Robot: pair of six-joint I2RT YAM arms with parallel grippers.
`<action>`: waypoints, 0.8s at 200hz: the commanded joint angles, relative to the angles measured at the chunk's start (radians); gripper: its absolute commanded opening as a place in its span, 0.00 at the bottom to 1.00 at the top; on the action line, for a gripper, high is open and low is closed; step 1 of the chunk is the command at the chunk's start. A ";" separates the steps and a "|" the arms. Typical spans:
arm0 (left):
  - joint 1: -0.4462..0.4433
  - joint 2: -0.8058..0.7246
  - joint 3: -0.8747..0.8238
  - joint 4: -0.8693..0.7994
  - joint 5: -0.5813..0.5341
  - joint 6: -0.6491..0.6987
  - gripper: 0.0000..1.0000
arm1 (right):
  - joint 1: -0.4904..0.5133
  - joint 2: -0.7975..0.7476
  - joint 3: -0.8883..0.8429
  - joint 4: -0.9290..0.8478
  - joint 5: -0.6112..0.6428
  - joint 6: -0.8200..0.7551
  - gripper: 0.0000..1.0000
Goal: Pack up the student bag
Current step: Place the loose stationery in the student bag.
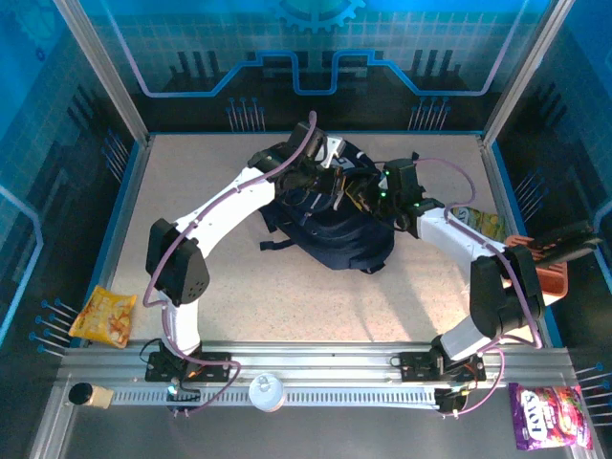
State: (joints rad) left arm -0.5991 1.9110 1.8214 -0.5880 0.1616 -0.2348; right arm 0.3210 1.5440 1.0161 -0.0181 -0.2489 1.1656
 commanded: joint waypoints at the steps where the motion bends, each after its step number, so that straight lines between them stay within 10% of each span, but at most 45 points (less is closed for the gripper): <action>1: 0.006 -0.082 -0.017 0.091 0.048 -0.013 0.00 | 0.023 -0.006 -0.002 -0.068 -0.024 -0.049 0.18; 89: 0.015 -0.103 -0.057 0.114 0.082 -0.047 0.00 | 0.098 0.202 0.129 0.088 0.042 -0.044 0.11; 160: 0.035 -0.099 -0.112 0.154 0.140 -0.060 0.06 | 0.037 -0.119 -0.125 0.025 0.088 -0.085 0.23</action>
State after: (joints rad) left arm -0.5720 1.8652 1.7226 -0.5068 0.2222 -0.2756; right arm 0.3893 1.5692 0.9688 0.0429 -0.2131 1.1099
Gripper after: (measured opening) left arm 0.062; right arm 0.201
